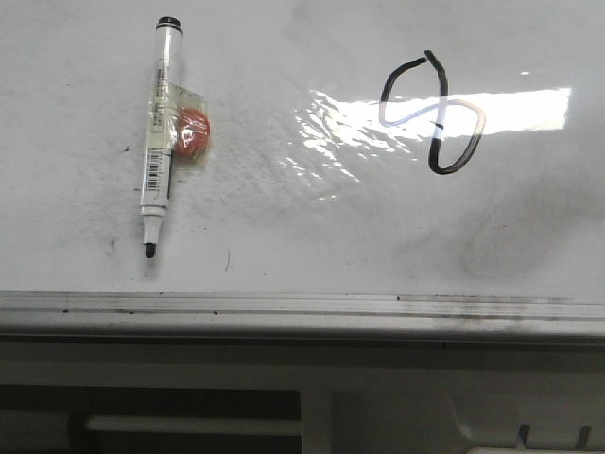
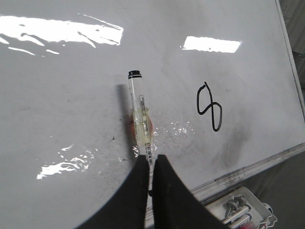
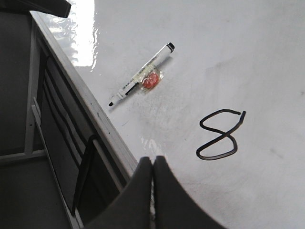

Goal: Write number 8 on whiteboard

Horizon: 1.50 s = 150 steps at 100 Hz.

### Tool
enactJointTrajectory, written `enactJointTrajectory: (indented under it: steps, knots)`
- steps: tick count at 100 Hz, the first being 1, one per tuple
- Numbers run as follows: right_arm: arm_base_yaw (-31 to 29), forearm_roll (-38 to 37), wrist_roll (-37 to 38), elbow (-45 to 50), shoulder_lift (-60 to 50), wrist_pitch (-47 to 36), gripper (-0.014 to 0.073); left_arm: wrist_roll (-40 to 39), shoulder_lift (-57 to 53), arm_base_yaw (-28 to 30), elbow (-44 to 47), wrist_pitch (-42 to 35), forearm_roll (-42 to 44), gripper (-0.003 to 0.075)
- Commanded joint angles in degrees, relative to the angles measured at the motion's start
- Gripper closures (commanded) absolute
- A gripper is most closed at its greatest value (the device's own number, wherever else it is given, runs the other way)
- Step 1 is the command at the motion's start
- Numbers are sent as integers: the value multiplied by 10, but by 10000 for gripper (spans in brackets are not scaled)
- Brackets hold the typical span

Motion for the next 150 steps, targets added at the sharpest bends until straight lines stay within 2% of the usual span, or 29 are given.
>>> enactJointTrajectory:
  steps: [1,12,22,29,40,46,50,57,68,81,93,150]
  knots:
    - [-4,12,0,-14,6,-38,657,-1,-5,13,-12,2,38,741]
    - [-4,12,0,-14,6,-38,657,-18,-15,68,-2,39,186,741]
    - [-4,12,0,-14,6,-38,657,-128,-30,150,23,77,339,741]
    - [-4,12,0,-14,6,-38,657,-283,-47,208,43,120,517,741]
    - [-4,12,0,-14,6,-38,657,-623,-81,285,61,190,825,741]
    - [-4,12,0,-14,6,-38,657,-764,-103,322,78,200,913,741]
    - [-4,12,0,-14,6,-38,657,-814,-118,343,92,196,951,741]
    - [-4,12,0,-14,6,-38,657,-858,-142,370,116,196,973,741]
    - [-4,12,0,-14,6,-38,657,-858,-172,395,147,210,957,741]
    - [-4,12,0,-14,6,-38,657,-858,-199,413,161,275,960,741]
    - [-4,12,0,-14,6,-38,657,-860,-202,426,161,278,953,741]
    - [-4,12,0,-14,6,-36,657,-860,-201,429,161,276,953,741]
